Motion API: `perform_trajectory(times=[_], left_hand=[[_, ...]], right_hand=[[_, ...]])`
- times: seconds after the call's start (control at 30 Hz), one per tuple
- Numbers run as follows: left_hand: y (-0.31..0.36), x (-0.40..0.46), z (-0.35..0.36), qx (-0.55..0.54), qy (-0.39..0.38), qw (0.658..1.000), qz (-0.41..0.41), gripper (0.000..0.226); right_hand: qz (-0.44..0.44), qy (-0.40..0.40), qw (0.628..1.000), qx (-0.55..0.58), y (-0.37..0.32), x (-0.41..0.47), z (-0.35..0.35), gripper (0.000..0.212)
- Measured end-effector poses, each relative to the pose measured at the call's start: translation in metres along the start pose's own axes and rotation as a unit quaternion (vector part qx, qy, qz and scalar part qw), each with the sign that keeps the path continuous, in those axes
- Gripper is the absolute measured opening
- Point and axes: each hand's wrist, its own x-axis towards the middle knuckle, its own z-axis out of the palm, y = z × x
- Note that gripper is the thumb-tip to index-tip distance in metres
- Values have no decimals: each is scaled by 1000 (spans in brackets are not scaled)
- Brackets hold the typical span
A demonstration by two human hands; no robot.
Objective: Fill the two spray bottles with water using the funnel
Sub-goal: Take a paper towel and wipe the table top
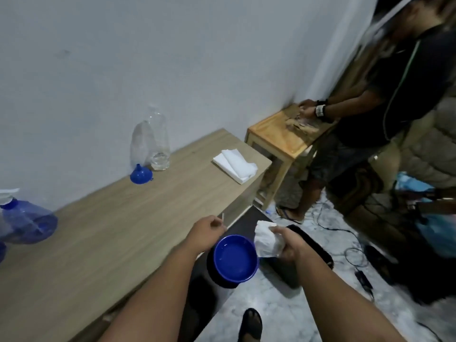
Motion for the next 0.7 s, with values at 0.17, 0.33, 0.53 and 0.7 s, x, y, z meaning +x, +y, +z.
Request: perform_trajectory(times=[0.17,0.33,0.53,0.7], left_hand=[[57,8,66,39,-174,984,18,70],[109,11,114,60,-278,957,53,75],[168,40,176,82,-236,958,145,34],[213,98,242,139,-194,961,141,10]], right_hand=[[9,-1,1000,-7,-12,-22,-38,27],[1,-16,999,34,-28,-27,-86,29],[-29,-48,995,78,-59,-7,-163,31],[-67,-12,995,74,-87,33,-224,55]])
